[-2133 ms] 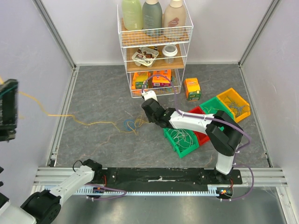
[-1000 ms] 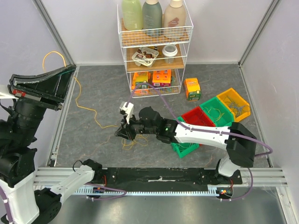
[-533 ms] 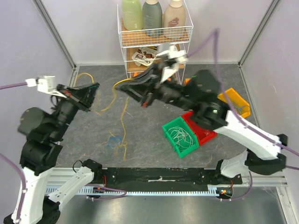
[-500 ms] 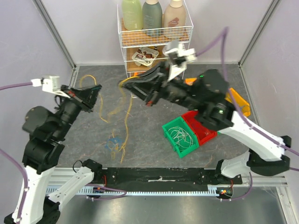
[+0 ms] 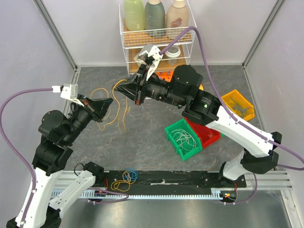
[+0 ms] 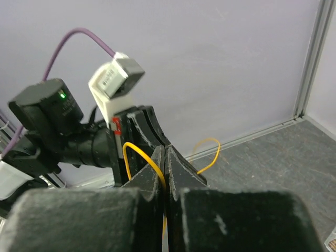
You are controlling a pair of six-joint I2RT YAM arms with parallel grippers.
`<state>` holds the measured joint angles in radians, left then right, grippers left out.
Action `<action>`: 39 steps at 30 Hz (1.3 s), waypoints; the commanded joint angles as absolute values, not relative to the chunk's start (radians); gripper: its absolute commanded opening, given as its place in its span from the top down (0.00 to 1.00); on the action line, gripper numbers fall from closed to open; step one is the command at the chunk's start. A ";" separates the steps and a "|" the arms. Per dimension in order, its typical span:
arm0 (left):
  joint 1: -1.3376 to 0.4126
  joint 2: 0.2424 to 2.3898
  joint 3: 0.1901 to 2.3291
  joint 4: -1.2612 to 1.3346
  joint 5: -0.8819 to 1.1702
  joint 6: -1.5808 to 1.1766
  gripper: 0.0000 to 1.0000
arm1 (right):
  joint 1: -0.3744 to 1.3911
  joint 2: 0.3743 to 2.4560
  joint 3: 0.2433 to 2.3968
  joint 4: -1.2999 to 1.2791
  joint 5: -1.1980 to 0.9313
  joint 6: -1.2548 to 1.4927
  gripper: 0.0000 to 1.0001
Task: Untangle the cables
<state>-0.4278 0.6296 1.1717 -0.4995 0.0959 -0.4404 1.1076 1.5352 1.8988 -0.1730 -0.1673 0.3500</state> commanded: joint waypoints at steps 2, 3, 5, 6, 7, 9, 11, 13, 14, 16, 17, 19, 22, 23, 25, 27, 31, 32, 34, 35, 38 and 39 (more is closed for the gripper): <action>-0.429 0.623 1.131 -0.468 0.109 -0.460 0.98 | 1.097 1.508 2.019 -0.181 -0.117 0.308 1.00; -0.430 0.630 1.128 -0.475 0.104 -0.460 0.98 | 1.095 1.508 2.019 -0.186 -0.111 0.305 1.00; -0.431 0.650 1.138 -0.514 0.089 -0.466 0.96 | 1.089 1.505 2.010 -0.198 -0.083 0.292 1.00; -0.430 0.663 1.150 -0.538 0.075 -0.469 0.87 | 1.083 1.500 1.997 -0.212 -0.065 0.287 1.00; -0.428 0.673 1.164 -0.570 0.058 -0.469 0.75 | 1.072 1.499 1.988 -0.222 -0.046 0.281 1.00; -0.431 0.686 1.184 -0.627 0.003 -0.468 0.50 | 1.042 1.474 1.938 -0.242 -0.019 0.284 1.00; -0.428 0.680 1.192 -0.679 -0.099 -0.472 0.22 | 0.996 1.450 1.878 -0.247 -0.009 0.302 1.00; -0.429 0.660 1.183 -0.716 -0.197 -0.477 0.09 | 0.950 1.427 1.820 -0.250 -0.021 0.316 1.00; -0.428 0.649 1.175 -0.732 -0.250 -0.486 0.09 | 0.933 1.417 1.793 -0.255 -0.017 0.321 1.00; -0.428 0.628 1.157 -0.750 -0.328 -0.509 0.08 | 0.898 1.401 1.754 -0.259 -0.012 0.330 1.00; -0.428 0.615 1.148 -0.746 -0.333 -0.517 0.07 | 0.891 1.396 1.738 -0.259 -0.015 0.331 1.00; -0.430 0.601 1.129 -0.715 -0.295 -0.523 0.15 | 0.885 1.391 1.711 -0.258 -0.026 0.334 1.00; -0.429 0.581 1.062 -0.548 -0.055 -0.453 0.20 | 0.885 1.410 1.703 -0.262 -0.096 0.356 1.00; -0.428 0.581 1.037 -0.473 0.065 -0.434 0.19 | 0.885 1.414 1.701 -0.265 -0.112 0.367 1.00; -0.428 0.601 0.991 -0.335 0.306 -0.437 0.12 | 0.885 1.416 1.695 -0.264 -0.124 0.397 1.00; -0.430 0.646 0.963 -0.232 0.437 -0.475 0.08 | 0.885 1.419 1.695 -0.259 -0.144 0.432 1.00; -0.431 0.712 0.940 -0.120 0.419 -0.466 0.06 | 0.885 1.434 1.700 -0.242 -0.212 0.537 1.00; -0.433 0.716 0.937 -0.104 0.399 -0.447 0.06 | 0.885 1.442 1.700 -0.236 -0.228 0.555 1.00; -0.434 0.726 0.936 -0.075 0.400 -0.387 0.05 | 0.885 1.453 1.701 -0.224 -0.261 0.601 1.00; -0.436 0.733 0.936 -0.068 0.409 -0.370 0.05 | 0.887 1.460 1.703 -0.210 -0.273 0.620 1.00; -0.439 0.776 0.949 -0.061 0.492 -0.330 0.06 | 0.885 1.476 1.700 -0.157 -0.336 0.684 1.00; -0.442 0.785 0.953 -0.060 0.523 -0.327 0.10 | 0.885 1.480 1.700 -0.137 -0.350 0.704 1.00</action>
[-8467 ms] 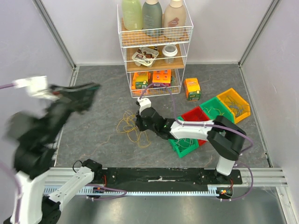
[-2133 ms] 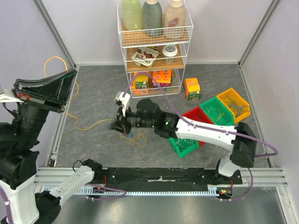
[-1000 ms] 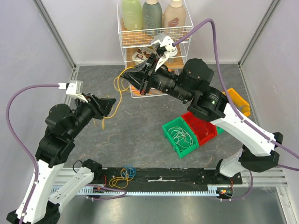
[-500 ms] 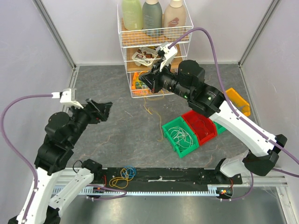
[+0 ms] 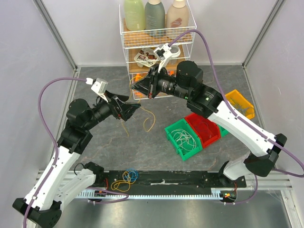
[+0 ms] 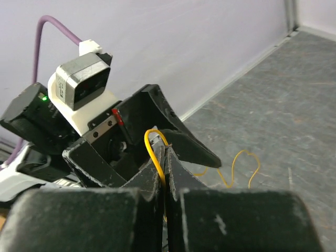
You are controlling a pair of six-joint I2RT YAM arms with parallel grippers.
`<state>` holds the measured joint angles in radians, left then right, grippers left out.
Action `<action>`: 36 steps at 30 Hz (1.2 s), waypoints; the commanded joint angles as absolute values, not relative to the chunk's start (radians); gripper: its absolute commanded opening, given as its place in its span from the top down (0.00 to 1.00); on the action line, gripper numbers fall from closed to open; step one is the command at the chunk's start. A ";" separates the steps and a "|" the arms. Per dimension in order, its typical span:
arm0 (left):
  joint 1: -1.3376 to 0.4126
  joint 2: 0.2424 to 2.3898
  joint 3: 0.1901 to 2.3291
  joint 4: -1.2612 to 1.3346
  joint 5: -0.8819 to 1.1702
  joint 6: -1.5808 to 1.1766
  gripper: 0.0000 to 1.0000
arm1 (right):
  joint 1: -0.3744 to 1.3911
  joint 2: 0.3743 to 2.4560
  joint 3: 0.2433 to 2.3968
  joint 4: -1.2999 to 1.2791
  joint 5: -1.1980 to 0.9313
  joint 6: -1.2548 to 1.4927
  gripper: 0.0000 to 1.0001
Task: Untangle the cables
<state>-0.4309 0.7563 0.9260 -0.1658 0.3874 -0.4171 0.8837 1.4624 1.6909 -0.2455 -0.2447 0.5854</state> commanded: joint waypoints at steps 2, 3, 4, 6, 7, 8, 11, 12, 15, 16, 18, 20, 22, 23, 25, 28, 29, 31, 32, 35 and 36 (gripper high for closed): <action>-0.448 0.796 0.947 -0.041 0.563 -0.325 0.15 | 0.885 1.485 1.695 -0.108 -0.367 0.736 1.00; -0.451 0.795 0.942 -0.032 0.568 -0.322 0.19 | 0.887 1.491 1.695 -0.097 -0.377 0.745 1.00; -0.453 0.792 0.937 -0.025 0.568 -0.321 0.23 | 0.885 1.493 1.697 -0.091 -0.388 0.756 1.00; -0.456 0.788 0.930 -0.011 0.583 -0.314 0.30 | 0.885 1.499 1.692 -0.078 -0.400 0.775 1.00; -0.453 0.787 0.930 -0.006 0.584 -0.313 0.37 | 0.887 1.499 1.686 -0.069 -0.408 0.782 1.00; -0.453 0.787 0.931 -0.006 0.571 -0.310 0.51 | 0.885 1.499 1.680 -0.066 -0.413 0.785 1.00; -0.454 0.790 0.951 -0.043 0.517 -0.317 0.89 | 0.877 1.499 1.666 -0.095 -0.417 0.743 0.87; -0.453 0.790 0.959 -0.063 0.494 -0.331 0.96 | 0.873 1.491 1.660 -0.135 -0.390 0.691 0.69; -0.454 0.790 0.988 -0.162 0.411 -0.417 0.98 | 0.844 1.450 1.593 -0.228 -0.273 0.588 0.29; -0.453 0.792 0.999 -0.205 0.367 -0.451 0.98 | 0.836 1.425 1.554 -0.232 -0.250 0.559 0.20; -0.453 0.796 1.029 -0.325 0.277 -0.549 0.98 | 0.836 1.358 1.438 -0.210 -0.203 0.485 0.04; -0.451 0.807 1.051 -0.438 0.223 -0.627 0.98 | 0.838 1.312 1.335 -0.125 -0.280 0.425 0.02; -0.451 0.825 1.066 -0.504 0.213 -0.688 0.98 | 0.850 1.299 1.258 -0.034 -0.348 0.402 0.02; -0.451 0.834 1.075 -0.529 0.218 -0.719 0.98 | 0.870 1.305 1.240 -0.008 -0.365 0.385 0.02; -0.451 0.847 1.091 -0.560 0.221 -0.771 0.98 | 0.928 1.327 1.229 0.027 -0.313 0.341 0.02; -0.449 0.851 1.103 -0.590 0.198 -0.839 0.98 | 1.014 1.380 1.261 0.038 -0.197 0.296 0.02; -0.449 0.853 1.109 -0.601 0.180 -0.857 0.98 | 1.040 1.402 1.275 0.043 -0.172 0.292 0.02; -0.448 0.854 1.124 -0.629 0.146 -0.897 0.98 | 1.093 1.433 1.276 0.078 -0.108 0.275 0.02; -0.448 0.856 1.134 -0.646 0.128 -0.923 0.98 | 1.113 1.442 1.264 0.104 -0.079 0.269 0.02; -0.448 0.857 1.146 -0.687 0.089 -0.994 0.98 | 1.170 1.468 1.258 0.138 0.044 0.247 0.03; -0.445 0.856 1.147 -0.699 0.081 -1.020 0.98 | 1.189 1.473 1.250 0.155 0.084 0.247 0.04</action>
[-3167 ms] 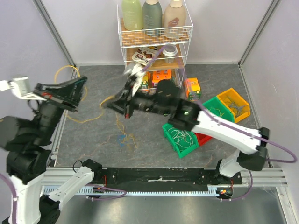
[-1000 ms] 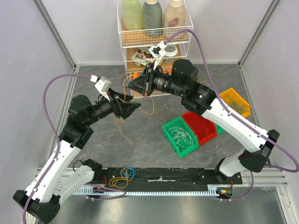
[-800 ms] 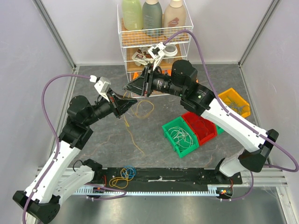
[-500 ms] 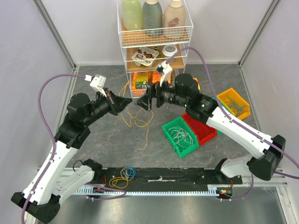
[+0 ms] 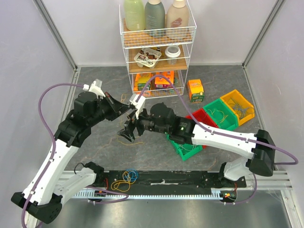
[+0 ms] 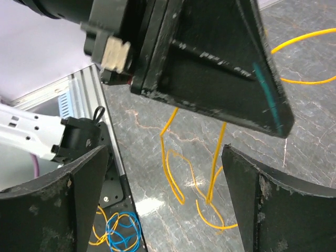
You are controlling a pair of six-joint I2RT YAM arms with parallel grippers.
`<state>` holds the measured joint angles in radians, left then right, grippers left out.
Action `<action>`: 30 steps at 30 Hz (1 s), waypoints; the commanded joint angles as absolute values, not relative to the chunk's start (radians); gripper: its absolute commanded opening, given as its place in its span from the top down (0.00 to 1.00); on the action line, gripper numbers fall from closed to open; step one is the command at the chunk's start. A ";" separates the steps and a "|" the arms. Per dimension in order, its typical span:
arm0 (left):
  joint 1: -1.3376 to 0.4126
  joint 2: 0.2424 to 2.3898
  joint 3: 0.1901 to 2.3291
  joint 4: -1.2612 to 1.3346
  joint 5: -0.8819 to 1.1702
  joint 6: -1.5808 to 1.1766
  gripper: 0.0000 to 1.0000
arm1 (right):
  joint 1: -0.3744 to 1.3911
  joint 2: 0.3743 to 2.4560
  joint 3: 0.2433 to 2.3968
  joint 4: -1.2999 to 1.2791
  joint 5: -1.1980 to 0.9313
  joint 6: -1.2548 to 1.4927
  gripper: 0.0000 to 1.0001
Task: Untangle the cables
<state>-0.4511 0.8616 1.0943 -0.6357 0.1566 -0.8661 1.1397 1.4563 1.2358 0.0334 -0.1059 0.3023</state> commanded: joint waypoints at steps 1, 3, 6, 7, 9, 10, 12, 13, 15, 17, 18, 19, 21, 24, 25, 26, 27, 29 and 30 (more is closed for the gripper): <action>-0.445 0.859 1.147 -0.709 0.078 -1.044 0.98 | 1.207 1.474 1.240 0.172 0.125 0.244 0.05; -0.437 0.871 1.154 -0.744 0.081 -1.100 0.98 | 1.244 1.485 1.227 0.201 0.201 0.229 0.09; -0.419 0.908 1.175 -0.796 0.107 -1.140 0.98 | 1.288 1.522 1.255 0.178 0.329 0.203 0.30; -0.411 0.916 1.181 -0.807 0.120 -1.140 0.99 | 1.296 1.531 1.262 0.160 0.372 0.201 0.37; -0.397 0.920 1.184 -0.827 0.133 -1.149 0.98 | 1.302 1.543 1.272 0.137 0.405 0.192 0.50; -0.390 0.914 1.181 -0.830 0.130 -1.154 0.98 | 1.304 1.543 1.273 0.127 0.425 0.190 0.54; -0.379 0.893 1.175 -0.830 0.118 -1.169 0.98 | 1.304 1.540 1.263 0.124 0.434 0.193 0.57; -0.374 0.885 1.175 -0.831 0.114 -1.175 0.98 | 1.304 1.537 1.255 0.135 0.431 0.193 0.57; -0.364 0.877 1.177 -0.831 0.112 -1.184 0.98 | 1.304 1.537 1.247 0.147 0.430 0.193 0.53; -0.353 0.876 1.180 -0.831 0.127 -1.196 0.98 | 1.305 1.543 1.249 0.159 0.413 0.192 0.47; -0.342 0.877 1.178 -0.831 0.138 -1.201 0.98 | 1.305 1.546 1.249 0.169 0.407 0.192 0.46; -0.334 0.877 1.178 -0.831 0.150 -1.204 0.98 | 1.305 1.554 1.252 0.170 0.400 0.190 0.46; -0.318 0.879 1.178 -0.831 0.179 -1.210 0.98 | 1.304 1.563 1.256 0.172 0.393 0.192 0.48; -0.292 0.874 1.174 -0.828 0.218 -1.219 0.98 | 1.305 1.574 1.249 0.186 0.393 0.187 0.53; -0.287 0.874 1.172 -0.827 0.230 -1.223 0.98 | 1.305 1.574 1.246 0.193 0.394 0.187 0.57; -0.281 0.871 1.169 -0.824 0.239 -1.224 0.98 | 1.305 1.575 1.243 0.201 0.394 0.184 0.61; -0.278 0.868 1.166 -0.822 0.247 -1.226 0.98 | 1.305 1.577 1.241 0.209 0.399 0.184 0.65; -0.267 0.862 1.155 -0.822 0.261 -1.230 0.98 | 1.305 1.580 1.244 0.218 0.405 0.180 0.78; -0.261 0.853 1.146 -0.813 0.264 -1.229 0.98 | 1.305 1.580 1.247 0.215 0.410 0.178 0.87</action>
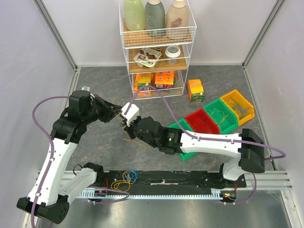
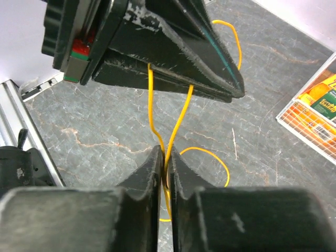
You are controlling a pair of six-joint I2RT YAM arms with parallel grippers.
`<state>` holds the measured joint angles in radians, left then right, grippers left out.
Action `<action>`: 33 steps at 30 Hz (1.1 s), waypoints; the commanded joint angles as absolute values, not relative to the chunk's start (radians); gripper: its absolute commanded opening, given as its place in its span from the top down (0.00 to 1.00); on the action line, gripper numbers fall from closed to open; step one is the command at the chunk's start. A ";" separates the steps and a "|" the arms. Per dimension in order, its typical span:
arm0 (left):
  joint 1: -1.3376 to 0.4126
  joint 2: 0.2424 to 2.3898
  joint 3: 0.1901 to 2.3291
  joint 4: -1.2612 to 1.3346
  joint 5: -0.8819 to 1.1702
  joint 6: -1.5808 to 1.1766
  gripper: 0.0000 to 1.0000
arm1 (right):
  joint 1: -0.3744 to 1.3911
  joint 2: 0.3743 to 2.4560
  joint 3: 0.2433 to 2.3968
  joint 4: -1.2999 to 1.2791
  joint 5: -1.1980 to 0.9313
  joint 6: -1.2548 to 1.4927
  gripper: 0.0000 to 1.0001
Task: Untangle the cables
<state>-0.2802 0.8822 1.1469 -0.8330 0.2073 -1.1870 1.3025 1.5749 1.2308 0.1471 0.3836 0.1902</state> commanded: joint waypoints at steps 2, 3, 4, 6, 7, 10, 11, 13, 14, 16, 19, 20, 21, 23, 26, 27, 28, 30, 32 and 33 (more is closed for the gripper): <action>-0.253 0.839 1.117 -0.750 0.290 -1.197 0.98 | 1.301 1.572 1.250 0.203 0.416 0.193 1.00; -0.247 0.833 1.103 -0.726 0.299 -1.172 0.98 | 1.287 1.560 1.246 0.198 0.370 0.207 1.00; -0.239 0.828 1.095 -0.716 0.302 -1.152 0.87 | 1.267 1.545 1.241 0.187 0.329 0.230 1.00; -0.233 0.813 1.089 -0.707 0.284 -1.088 0.42 | 1.223 1.497 1.217 0.176 0.257 0.282 1.00; -0.232 0.804 1.092 -0.706 0.273 -1.053 0.20 | 1.197 1.465 1.200 0.167 0.223 0.304 1.00; -0.233 0.753 1.098 -0.683 0.210 -0.925 0.07 | 1.086 1.366 1.175 0.097 0.137 0.379 1.00; -0.232 0.735 1.098 -0.672 0.196 -0.879 0.07 | 1.033 1.333 1.169 0.075 0.102 0.408 1.00; -0.233 0.707 1.098 -0.654 0.189 -0.800 0.06 | 0.930 1.264 1.175 0.008 0.052 0.428 1.00; -0.233 0.695 1.097 -0.646 0.199 -0.755 0.06 | 0.864 1.235 1.193 -0.044 0.049 0.420 1.00; -0.232 0.690 1.094 -0.640 0.221 -0.720 0.06 | 0.763 1.198 1.244 -0.155 0.048 0.397 1.00; -0.232 0.695 1.074 -0.614 0.299 -0.690 0.08 | 0.576 1.210 1.356 -0.332 0.023 0.338 1.00; -0.232 0.693 1.063 -0.600 0.329 -0.689 0.09 | 0.510 1.219 1.382 -0.371 0.003 0.330 1.00; -0.232 0.692 1.046 -0.582 0.350 -0.692 0.09 | 0.429 1.226 1.400 -0.386 -0.064 0.328 1.00; -0.230 0.690 1.020 -0.548 0.386 -0.701 0.10 | 0.300 1.244 1.413 -0.376 -0.171 0.322 1.00; -0.232 0.695 0.997 -0.522 0.422 -0.712 0.10 | 0.168 1.291 1.417 -0.333 -0.236 0.328 1.00; -0.232 0.696 0.996 -0.519 0.437 -0.712 0.10 | 0.138 1.305 1.416 -0.330 -0.239 0.328 1.00; -0.232 0.701 0.997 -0.518 0.446 -0.709 0.10 | 0.118 1.322 1.416 -0.328 -0.227 0.322 1.00; -0.235 0.700 1.000 -0.522 0.460 -0.696 0.10 | 0.095 1.336 1.399 -0.333 -0.181 0.302 1.00; -0.233 0.693 1.006 -0.534 0.459 -0.681 0.10 | 0.069 1.319 1.364 -0.336 -0.161 0.285 1.00; -0.235 0.692 1.008 -0.538 0.456 -0.673 0.10 | 0.061 1.307 1.345 -0.336 -0.150 0.285 1.00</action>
